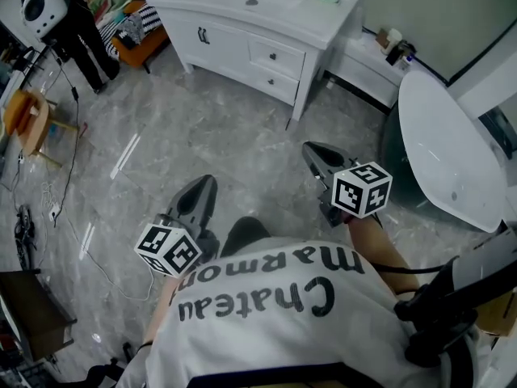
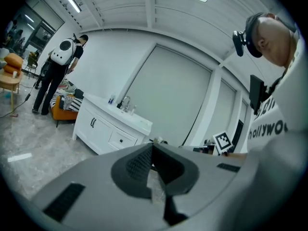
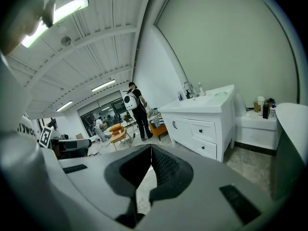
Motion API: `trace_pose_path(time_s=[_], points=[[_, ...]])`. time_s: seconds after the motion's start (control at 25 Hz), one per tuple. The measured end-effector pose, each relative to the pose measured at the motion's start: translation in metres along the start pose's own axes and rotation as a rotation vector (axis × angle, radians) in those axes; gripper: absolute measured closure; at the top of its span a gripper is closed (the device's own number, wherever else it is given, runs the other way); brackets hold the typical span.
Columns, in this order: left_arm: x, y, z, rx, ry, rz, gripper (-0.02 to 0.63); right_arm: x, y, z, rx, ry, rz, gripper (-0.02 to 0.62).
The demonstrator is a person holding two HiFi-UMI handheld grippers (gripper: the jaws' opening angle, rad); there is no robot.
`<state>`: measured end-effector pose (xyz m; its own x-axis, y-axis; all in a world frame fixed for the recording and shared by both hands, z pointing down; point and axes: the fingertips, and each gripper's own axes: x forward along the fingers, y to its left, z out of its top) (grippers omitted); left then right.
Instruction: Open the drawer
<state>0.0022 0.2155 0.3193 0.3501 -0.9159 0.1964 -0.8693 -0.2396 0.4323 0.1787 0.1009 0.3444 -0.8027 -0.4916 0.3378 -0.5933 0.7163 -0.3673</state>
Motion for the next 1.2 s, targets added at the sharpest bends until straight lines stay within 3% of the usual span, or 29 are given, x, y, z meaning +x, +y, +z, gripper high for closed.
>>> trace_pose_path(time_s=[0.24,0.44,0.68,1.2], points=[[0.016,0.024,0.016,-0.022,-0.014,-0.023,0.598,0.028,-0.003,0.008,-0.005,0.019,-0.003,0.584],[0.043,0.054,0.036,-0.009,0.027,-0.065,0.598,0.061,-0.01,0.023,0.013,0.014,-0.038,0.584],[0.073,0.102,0.076,0.058,0.084,-0.126,0.598,0.112,-0.009,0.056,0.034,-0.01,-0.089,0.584],[0.118,0.219,0.166,0.089,0.108,-0.198,0.597,0.227,-0.01,0.117,0.072,-0.083,-0.199,0.584]])
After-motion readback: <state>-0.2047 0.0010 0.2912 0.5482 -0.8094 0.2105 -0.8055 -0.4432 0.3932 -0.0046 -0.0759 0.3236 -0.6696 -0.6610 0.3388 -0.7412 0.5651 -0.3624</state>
